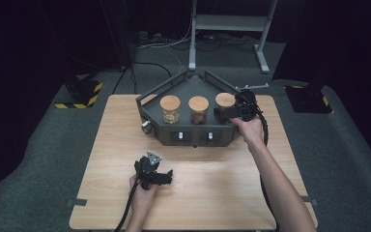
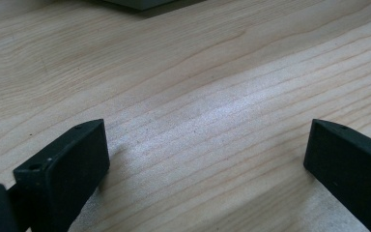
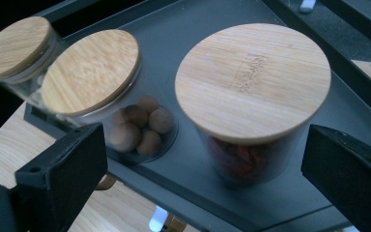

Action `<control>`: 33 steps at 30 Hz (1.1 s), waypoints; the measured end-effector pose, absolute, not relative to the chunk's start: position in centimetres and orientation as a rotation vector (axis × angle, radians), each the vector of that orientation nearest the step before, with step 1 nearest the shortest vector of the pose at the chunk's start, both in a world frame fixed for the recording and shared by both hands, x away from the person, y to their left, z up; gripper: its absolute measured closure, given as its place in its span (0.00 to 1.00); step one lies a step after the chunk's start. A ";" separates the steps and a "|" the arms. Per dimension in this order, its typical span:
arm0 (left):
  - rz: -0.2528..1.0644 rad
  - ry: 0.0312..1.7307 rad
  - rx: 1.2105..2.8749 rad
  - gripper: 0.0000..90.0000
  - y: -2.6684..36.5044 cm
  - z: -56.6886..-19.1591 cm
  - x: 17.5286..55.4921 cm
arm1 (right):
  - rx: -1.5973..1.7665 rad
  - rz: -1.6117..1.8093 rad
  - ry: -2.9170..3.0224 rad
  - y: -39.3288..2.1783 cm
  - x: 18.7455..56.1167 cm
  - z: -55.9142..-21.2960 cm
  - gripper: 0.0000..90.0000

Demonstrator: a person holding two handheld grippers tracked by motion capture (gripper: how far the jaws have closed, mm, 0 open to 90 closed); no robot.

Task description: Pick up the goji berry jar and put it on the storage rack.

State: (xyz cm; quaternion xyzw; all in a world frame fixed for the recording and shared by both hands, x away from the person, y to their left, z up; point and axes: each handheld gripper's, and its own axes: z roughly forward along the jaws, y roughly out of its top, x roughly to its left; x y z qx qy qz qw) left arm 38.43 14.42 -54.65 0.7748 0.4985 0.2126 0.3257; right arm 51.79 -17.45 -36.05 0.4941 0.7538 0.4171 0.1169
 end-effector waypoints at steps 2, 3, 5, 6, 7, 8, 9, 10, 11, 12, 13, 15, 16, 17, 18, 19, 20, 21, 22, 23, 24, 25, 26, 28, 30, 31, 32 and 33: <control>0.557 1.306 2.031 0.03 14.4 -54.7 38.4 | 1.417 1.222 2.211 -17.6 51.5 -36.0 0.03; 0.557 1.307 2.031 0.03 14.4 -54.7 38.4 | 1.408 1.257 2.219 -17.8 51.4 -36.1 0.03; 0.556 1.307 2.032 0.03 14.4 -54.6 38.4 | 1.399 1.303 2.227 -18.2 51.0 -36.3 0.03; 0.557 1.307 2.031 0.03 14.4 -54.7 38.4 | 1.390 1.311 2.229 -18.3 50.9 -36.4 0.03; 0.557 1.307 2.031 0.03 14.4 -54.7 38.4 | 1.379 1.314 2.228 -18.5 50.7 -36.5 0.03; 0.557 1.307 2.031 0.03 14.4 -54.7 38.4 | 1.372 1.316 2.226 -18.6 50.6 -36.5 0.04; 0.557 1.307 2.031 0.03 14.4 -54.7 38.4 | 1.364 1.310 2.219 -18.8 50.4 -36.6 0.04; 0.557 1.307 2.031 0.03 14.4 -54.7 38.4 | 1.357 1.303 2.217 -18.9 50.2 -36.6 0.04; 0.558 1.307 2.031 0.03 14.4 -54.7 38.4 | 1.348 1.303 2.209 -19.1 50.1 -36.7 0.04; 0.557 1.307 2.031 0.03 14.4 -54.7 38.4 | 1.345 1.309 2.207 -19.2 50.0 -36.7 0.04; 0.557 1.307 2.031 0.03 14.4 -54.7 38.4 | 1.344 1.324 2.203 -19.5 49.8 -36.8 0.04; 0.557 1.307 2.031 0.03 14.4 -54.7 38.4 | 1.337 1.333 2.194 -19.8 49.5 -36.8 0.04; 0.557 1.307 2.030 0.03 14.4 -54.7 38.4 | 1.340 1.331 2.194 -20.0 49.3 -36.9 0.04; 0.557 1.307 2.031 0.03 14.4 -54.7 38.4 | 1.338 1.331 2.188 -20.2 49.2 -37.0 0.04; 0.557 1.307 2.031 0.03 14.4 -54.7 38.4 | 1.341 1.335 2.175 -20.4 49.0 -37.0 0.04; 0.557 1.307 2.030 0.03 14.4 -54.7 38.4 | 1.340 1.339 2.163 -20.6 48.9 -37.1 0.04; 0.557 1.307 2.030 0.03 14.4 -54.7 38.4 | 1.342 1.343 2.154 -20.7 48.8 -37.2 0.04; 0.558 1.307 2.031 0.03 14.4 -54.7 38.4 | 1.342 1.345 2.152 -20.9 48.7 -37.3 0.04; 0.558 1.307 2.031 0.03 14.4 -54.7 38.4 | 1.340 1.345 2.152 -21.0 48.6 -37.3 0.04; 0.558 1.307 2.030 0.03 14.4 -54.7 38.4 | 1.337 1.343 2.159 -21.1 48.5 -37.4 0.04; 0.558 1.307 2.031 0.03 14.4 -54.7 38.4 | 1.337 1.344 2.160 -21.1 48.4 -37.4 0.04; 0.558 1.307 2.031 0.03 14.4 -54.7 38.4 | 1.332 1.345 2.162 -21.1 48.4 -37.5 0.04; 0.558 1.307 2.031 0.03 14.4 -54.7 38.4 | 1.330 1.345 2.162 -21.2 48.3 -37.5 0.04; 0.558 1.307 2.030 0.03 14.4 -54.7 38.4 | 1.326 1.353 2.159 -21.3 48.1 -37.5 0.04; 0.558 1.307 2.031 0.03 14.4 -54.7 38.4 | 1.317 1.363 2.154 -21.4 47.9 -37.4 0.05; 0.558 1.307 2.031 0.03 14.4 -54.7 38.4 | 1.312 1.367 2.150 -21.5 47.8 -37.4 0.05; 0.558 1.307 2.031 0.03 14.4 -54.7 38.4 | 1.313 1.369 2.149 -21.6 47.7 -37.4 0.05; 0.558 1.307 2.031 0.03 14.4 -54.7 38.4 | 1.311 1.371 2.146 -21.7 47.5 -37.4 0.05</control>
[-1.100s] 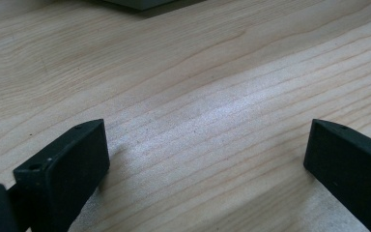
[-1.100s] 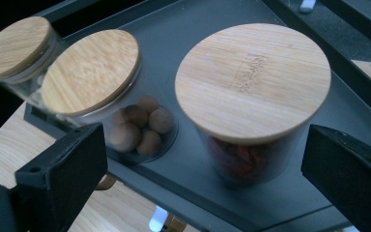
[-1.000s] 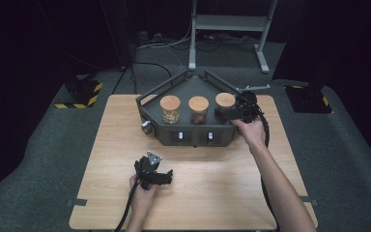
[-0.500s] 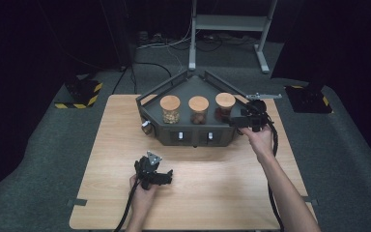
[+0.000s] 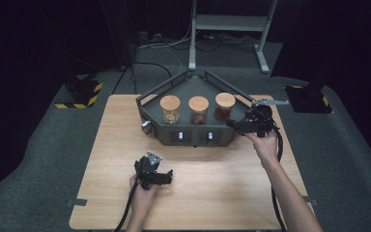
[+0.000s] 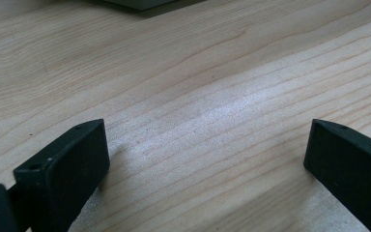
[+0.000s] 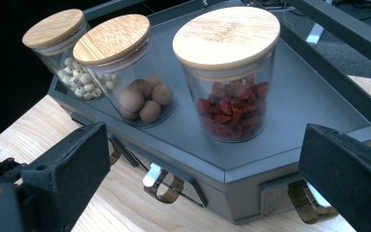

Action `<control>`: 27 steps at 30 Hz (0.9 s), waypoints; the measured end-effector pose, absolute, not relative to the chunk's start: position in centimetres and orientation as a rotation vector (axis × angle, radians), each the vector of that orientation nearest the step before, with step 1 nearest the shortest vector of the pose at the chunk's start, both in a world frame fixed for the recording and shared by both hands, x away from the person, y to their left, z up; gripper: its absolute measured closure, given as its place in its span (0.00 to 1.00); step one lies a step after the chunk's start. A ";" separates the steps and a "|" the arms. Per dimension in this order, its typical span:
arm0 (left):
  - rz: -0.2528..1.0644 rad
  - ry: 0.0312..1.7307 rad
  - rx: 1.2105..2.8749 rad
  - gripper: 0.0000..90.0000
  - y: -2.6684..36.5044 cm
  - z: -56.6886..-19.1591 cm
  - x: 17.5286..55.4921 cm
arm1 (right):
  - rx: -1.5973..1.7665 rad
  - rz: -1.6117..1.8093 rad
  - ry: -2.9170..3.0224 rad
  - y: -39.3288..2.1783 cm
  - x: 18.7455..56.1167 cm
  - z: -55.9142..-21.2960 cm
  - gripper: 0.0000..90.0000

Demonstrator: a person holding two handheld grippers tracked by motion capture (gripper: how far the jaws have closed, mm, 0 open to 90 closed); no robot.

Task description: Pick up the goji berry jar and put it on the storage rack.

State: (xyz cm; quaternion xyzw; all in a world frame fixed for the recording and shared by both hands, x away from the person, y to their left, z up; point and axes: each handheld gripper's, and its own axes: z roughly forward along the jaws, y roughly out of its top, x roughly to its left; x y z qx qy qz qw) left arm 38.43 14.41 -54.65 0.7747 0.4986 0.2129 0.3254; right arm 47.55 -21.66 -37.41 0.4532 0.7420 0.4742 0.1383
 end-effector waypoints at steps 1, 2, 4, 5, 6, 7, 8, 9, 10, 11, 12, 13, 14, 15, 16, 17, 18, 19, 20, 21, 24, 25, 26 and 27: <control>0.558 1.307 2.031 0.03 14.4 -54.7 38.4 | 1.310 1.372 2.145 -21.7 47.5 -37.4 0.05; 0.558 1.307 2.031 0.03 14.4 -54.7 38.4 | 1.309 1.375 2.143 -21.8 47.4 -37.4 0.05; 0.558 1.307 2.031 0.03 14.4 -54.7 38.4 | 1.303 1.376 2.136 -22.0 47.2 -37.4 0.05; 0.558 1.307 2.031 0.03 14.4 -54.7 38.4 | 1.302 1.379 2.130 -22.1 47.1 -37.4 0.05; 0.558 1.307 2.031 0.03 14.4 -54.7 38.4 | 1.301 1.383 2.129 -22.2 46.9 -37.3 0.05; 0.558 1.307 2.031 0.03 14.4 -54.7 38.4 | 1.300 1.389 2.127 -22.3 46.8 -37.3 0.05; 0.558 1.307 2.031 0.03 14.4 -54.7 38.4 | 1.297 1.391 2.125 -22.3 46.7 -37.4 0.05; 0.558 1.307 2.031 0.03 14.4 -54.7 38.4 | 1.293 1.390 2.124 -22.4 46.6 -37.4 0.05; 0.558 1.307 2.031 0.03 14.4 -54.7 38.4 | 1.293 1.390 2.124 -22.4 46.6 -37.4 0.05; 0.558 1.307 2.031 0.03 14.4 -54.7 38.4 | 1.291 1.388 2.120 -22.5 46.4 -37.5 0.05; 0.558 1.307 2.031 0.03 14.4 -54.7 38.4 | 1.294 1.389 2.117 -22.6 46.4 -37.5 0.05; 0.558 1.307 2.031 0.03 14.4 -54.7 38.4 | 1.295 1.390 2.115 -22.7 46.4 -37.6 0.05; 0.558 1.307 2.031 0.03 14.4 -54.7 38.4 | 1.300 1.394 2.111 -22.9 46.3 -37.7 0.05; 0.558 1.307 2.031 0.03 14.4 -54.7 38.4 | 1.301 1.395 2.109 -22.9 46.2 -37.8 0.05; 0.558 1.307 2.031 0.03 14.4 -54.7 38.4 | 1.302 1.397 2.105 -23.0 46.1 -37.8 0.05; 0.558 1.307 2.031 0.03 14.4 -54.7 38.4 | 1.301 1.395 2.104 -23.1 46.1 -37.9 0.05; 0.558 1.307 2.031 0.03 14.4 -54.7 38.4 | 1.302 1.392 2.102 -23.1 46.0 -38.0 0.05; 0.558 1.307 2.031 0.03 14.4 -54.7 38.4 | 1.302 1.391 2.100 -23.1 46.0 -38.0 0.05; 0.558 1.307 2.031 0.03 14.4 -54.7 38.4 | 1.303 1.391 2.102 -23.2 45.9 -38.1 0.05; 0.558 1.307 2.031 0.03 14.4 -54.7 38.4 | 1.304 1.393 2.101 -23.3 45.9 -38.2 0.05; 0.558 1.307 2.031 0.03 14.4 -54.7 38.4 | 1.296 1.401 2.089 -23.4 45.6 -38.3 0.05; 0.558 1.307 2.031 0.03 14.4 -54.7 38.4 | 1.294 1.401 2.087 -23.4 45.5 -38.4 0.05; 0.558 1.307 2.031 0.03 14.4 -54.7 38.4 | 1.295 1.399 2.092 -23.5 45.3 -38.5 0.06; 0.558 1.307 2.030 0.03 14.4 -54.7 38.4 | 1.292 1.399 2.095 -23.5 45.3 -38.5 0.06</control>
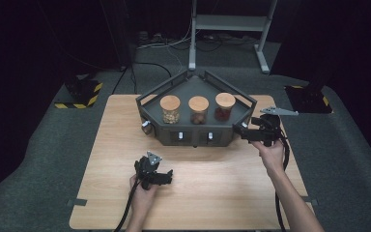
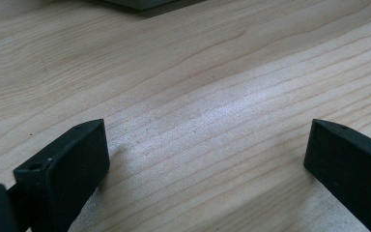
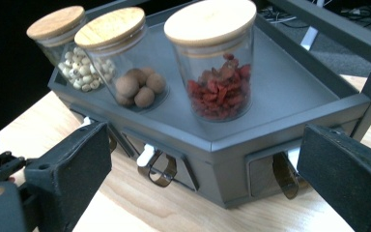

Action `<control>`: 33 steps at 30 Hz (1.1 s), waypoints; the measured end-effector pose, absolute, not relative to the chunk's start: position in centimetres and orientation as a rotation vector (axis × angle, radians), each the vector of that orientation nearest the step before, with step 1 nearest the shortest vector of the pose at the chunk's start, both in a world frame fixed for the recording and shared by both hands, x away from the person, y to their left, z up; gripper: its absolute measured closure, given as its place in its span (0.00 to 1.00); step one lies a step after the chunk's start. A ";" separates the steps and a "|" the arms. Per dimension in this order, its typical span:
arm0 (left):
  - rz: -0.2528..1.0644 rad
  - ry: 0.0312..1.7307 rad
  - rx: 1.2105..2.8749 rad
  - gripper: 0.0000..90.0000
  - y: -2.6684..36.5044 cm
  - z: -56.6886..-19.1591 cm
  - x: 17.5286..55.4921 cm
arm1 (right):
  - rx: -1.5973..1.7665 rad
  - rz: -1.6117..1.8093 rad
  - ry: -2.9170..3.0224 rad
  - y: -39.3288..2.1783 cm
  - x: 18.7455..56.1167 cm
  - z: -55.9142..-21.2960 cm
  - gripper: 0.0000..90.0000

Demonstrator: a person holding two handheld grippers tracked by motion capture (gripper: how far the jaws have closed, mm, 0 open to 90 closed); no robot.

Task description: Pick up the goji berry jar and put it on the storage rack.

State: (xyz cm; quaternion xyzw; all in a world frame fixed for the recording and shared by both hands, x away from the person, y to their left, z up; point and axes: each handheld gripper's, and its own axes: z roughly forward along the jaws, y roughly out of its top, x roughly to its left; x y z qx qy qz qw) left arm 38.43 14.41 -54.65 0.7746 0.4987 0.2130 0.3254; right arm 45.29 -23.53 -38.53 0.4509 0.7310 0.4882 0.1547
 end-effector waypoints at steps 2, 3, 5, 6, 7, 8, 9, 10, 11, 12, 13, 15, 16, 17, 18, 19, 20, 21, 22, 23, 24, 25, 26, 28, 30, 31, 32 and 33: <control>0.558 1.307 2.031 0.03 14.4 -54.7 38.4 | 1.293 1.402 2.097 -23.6 45.0 -38.7 0.07; 0.558 1.308 2.030 0.03 14.4 -54.7 38.4 | 1.286 1.407 2.095 -23.7 45.0 -38.7 0.07; 0.558 1.308 2.030 0.03 14.4 -54.7 38.4 | 1.290 1.421 2.088 -23.9 44.7 -38.8 0.07; 0.558 1.308 2.030 0.03 14.4 -54.7 38.4 | 1.289 1.428 2.084 -24.0 44.6 -38.9 0.07; 0.558 1.308 2.030 0.03 14.4 -54.7 38.4 | 1.285 1.430 2.083 -24.1 44.5 -38.9 0.07; 0.558 1.308 2.030 0.03 14.4 -54.7 38.4 | 1.285 1.430 2.083 -24.1 44.5 -38.9 0.07; 0.558 1.307 2.030 0.03 14.4 -54.7 38.4 | 1.283 1.435 2.079 -24.3 44.2 -39.2 0.07; 0.558 1.308 2.030 0.03 14.4 -54.7 38.4 | 1.285 1.435 2.080 -24.4 44.1 -39.3 0.07; 0.558 1.307 2.030 0.03 14.4 -54.7 38.4 | 1.282 1.430 2.081 -24.5 44.1 -39.4 0.07; 0.558 1.308 2.030 0.03 14.4 -54.7 38.4 | 1.285 1.424 2.083 -24.5 44.0 -39.5 0.07; 0.558 1.308 2.031 0.03 14.4 -54.7 38.4 | 1.285 1.419 2.081 -24.7 43.9 -39.7 0.07; 0.558 1.307 2.030 0.03 14.4 -54.7 38.4 | 1.291 1.426 2.073 -24.9 43.8 -39.9 0.07; 0.558 1.307 2.031 0.03 14.4 -54.7 38.4 | 1.295 1.431 2.068 -25.1 43.7 -40.0 0.07; 0.558 1.307 2.030 0.03 14.4 -54.7 38.4 | 1.295 1.435 2.068 -25.2 43.6 -40.1 0.07; 0.558 1.308 2.030 0.03 14.4 -54.7 38.4 | 1.298 1.438 2.072 -25.3 43.5 -40.3 0.07; 0.558 1.308 2.030 0.03 14.4 -54.7 38.4 | 1.301 1.438 2.075 -25.4 43.4 -40.4 0.07; 0.558 1.307 2.030 0.03 14.4 -54.7 38.4 | 1.301 1.438 2.077 -25.4 43.3 -40.6 0.07; 0.558 1.308 2.030 0.03 14.4 -54.7 38.4 | 1.300 1.438 2.077 -25.5 43.2 -40.7 0.07; 0.559 1.308 2.030 0.03 14.4 -54.7 38.4 | 1.300 1.438 2.075 -25.6 43.1 -40.8 0.07; 0.559 1.307 2.031 0.03 14.4 -54.7 38.4 | 1.301 1.440 2.072 -25.7 43.0 -41.0 0.07; 0.559 1.308 2.031 0.03 14.4 -54.7 38.4 | 1.302 1.443 2.072 -25.7 42.9 -41.1 0.07; 0.559 1.307 2.031 0.03 14.4 -54.7 38.4 | 1.307 1.450 2.069 -25.8 42.7 -41.2 0.07; 0.559 1.308 2.031 0.03 14.4 -54.7 38.4 | 1.303 1.451 2.067 -25.9 42.7 -41.3 0.08; 0.559 1.308 2.030 0.03 14.4 -54.7 38.4 | 1.308 1.446 2.067 -26.0 42.5 -41.7 0.08; 0.559 1.308 2.030 0.03 14.4 -54.7 38.4 | 1.310 1.435 2.075 -26.0 42.4 -42.0 0.08; 0.559 1.308 2.030 0.03 14.4 -54.7 38.4 | 1.315 1.433 2.077 -26.0 42.4 -42.1 0.08; 0.559 1.308 2.031 0.03 14.4 -54.7 38.4 | 1.315 1.433 2.079 -26.1 42.4 -42.3 0.08; 0.559 1.308 2.030 0.03 14.4 -54.7 38.4 | 1.318 1.432 2.077 -26.1 42.4 -42.4 0.08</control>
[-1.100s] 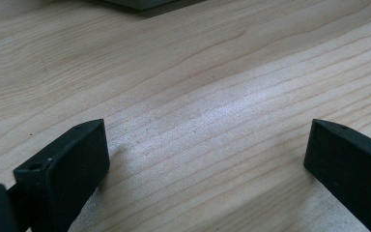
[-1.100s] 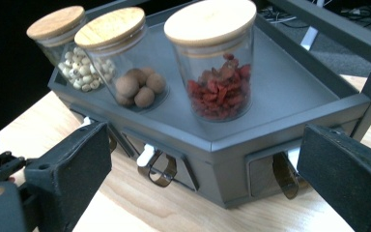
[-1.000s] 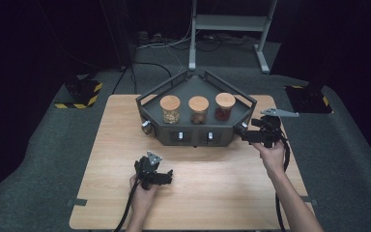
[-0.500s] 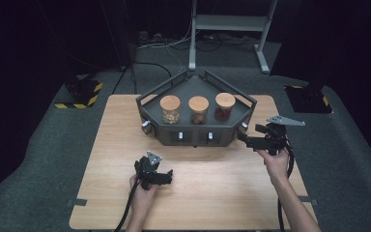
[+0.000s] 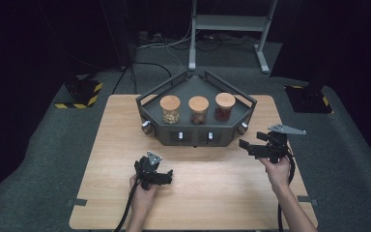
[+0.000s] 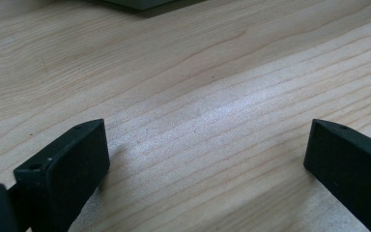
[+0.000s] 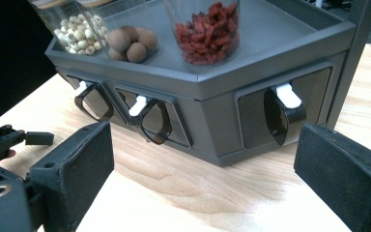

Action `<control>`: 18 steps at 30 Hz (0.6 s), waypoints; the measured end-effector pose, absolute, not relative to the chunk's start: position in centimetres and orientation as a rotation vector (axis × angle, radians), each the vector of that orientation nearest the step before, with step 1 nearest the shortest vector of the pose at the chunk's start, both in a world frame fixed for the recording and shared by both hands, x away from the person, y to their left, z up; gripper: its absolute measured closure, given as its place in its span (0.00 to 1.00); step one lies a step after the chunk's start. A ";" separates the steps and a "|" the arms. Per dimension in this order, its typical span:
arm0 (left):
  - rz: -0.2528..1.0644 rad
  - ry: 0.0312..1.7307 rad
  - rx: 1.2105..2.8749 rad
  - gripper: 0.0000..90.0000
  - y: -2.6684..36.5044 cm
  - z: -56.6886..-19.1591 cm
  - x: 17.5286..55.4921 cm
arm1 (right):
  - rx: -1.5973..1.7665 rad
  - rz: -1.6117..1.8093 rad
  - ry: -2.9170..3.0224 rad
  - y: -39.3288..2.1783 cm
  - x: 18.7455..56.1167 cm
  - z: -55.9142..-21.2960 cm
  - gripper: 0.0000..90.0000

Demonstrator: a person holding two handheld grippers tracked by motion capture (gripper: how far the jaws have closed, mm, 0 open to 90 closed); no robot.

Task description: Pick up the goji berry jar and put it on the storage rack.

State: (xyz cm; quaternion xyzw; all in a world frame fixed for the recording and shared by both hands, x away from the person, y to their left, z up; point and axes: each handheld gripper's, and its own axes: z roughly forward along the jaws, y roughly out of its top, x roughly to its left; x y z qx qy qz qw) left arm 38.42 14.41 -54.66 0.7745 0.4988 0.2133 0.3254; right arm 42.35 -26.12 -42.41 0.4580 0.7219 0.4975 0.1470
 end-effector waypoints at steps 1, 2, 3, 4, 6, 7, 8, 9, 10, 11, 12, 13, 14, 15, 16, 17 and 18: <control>0.559 1.308 2.030 0.03 14.4 -54.7 38.4 | 1.319 1.432 2.076 -26.2 42.3 -42.5 0.08; 0.559 1.308 2.031 0.03 14.4 -54.7 38.4 | 1.321 1.430 2.076 -26.2 42.3 -42.6 0.08; 0.559 1.308 2.030 0.03 14.4 -54.7 38.4 | 1.323 1.428 2.076 -26.2 42.2 -42.8 0.08; 0.559 1.308 2.031 0.03 14.4 -54.7 38.4 | 1.324 1.426 2.077 -26.3 42.2 -42.9 0.08; 0.559 1.308 2.030 0.03 14.4 -54.7 38.4 | 1.325 1.423 2.080 -26.3 42.1 -43.1 0.08; 0.559 1.308 2.031 0.03 14.4 -54.7 38.4 | 1.322 1.423 2.081 -26.4 42.1 -43.3 0.08; 0.559 1.308 2.030 0.03 14.4 -54.7 38.4 | 1.326 1.422 2.081 -26.4 42.1 -43.4 0.08; 0.559 1.308 2.030 0.03 14.4 -54.7 38.4 | 1.326 1.421 2.083 -26.5 42.1 -43.5 0.08; 0.559 1.308 2.030 0.03 14.4 -54.7 38.4 | 1.327 1.419 2.086 -26.5 42.0 -43.5 0.09; 0.559 1.308 2.030 0.03 14.4 -54.7 38.4 | 1.324 1.418 2.089 -26.5 42.0 -43.6 0.09; 0.559 1.308 2.030 0.03 14.4 -54.7 38.4 | 1.321 1.414 2.092 -26.5 42.0 -43.7 0.10; 0.559 1.308 2.030 0.03 14.4 -54.7 38.4 | 1.320 1.409 2.093 -26.5 41.9 -43.8 0.10; 0.559 1.308 2.030 0.03 14.4 -54.7 38.4 | 1.318 1.400 2.093 -26.5 41.8 -44.0 0.10; 0.559 1.308 2.030 0.03 14.4 -54.7 38.4 | 1.317 1.392 2.096 -26.4 41.7 -44.1 0.10; 0.559 1.308 2.030 0.03 14.4 -54.7 38.4 | 1.319 1.384 2.098 -26.4 41.7 -44.3 0.10; 0.559 1.308 2.030 0.03 14.4 -54.7 38.4 | 1.316 1.378 2.101 -26.5 41.7 -44.4 0.10; 0.559 1.308 2.030 0.03 14.4 -54.7 38.4 | 1.320 1.374 2.101 -26.5 41.6 -44.5 0.10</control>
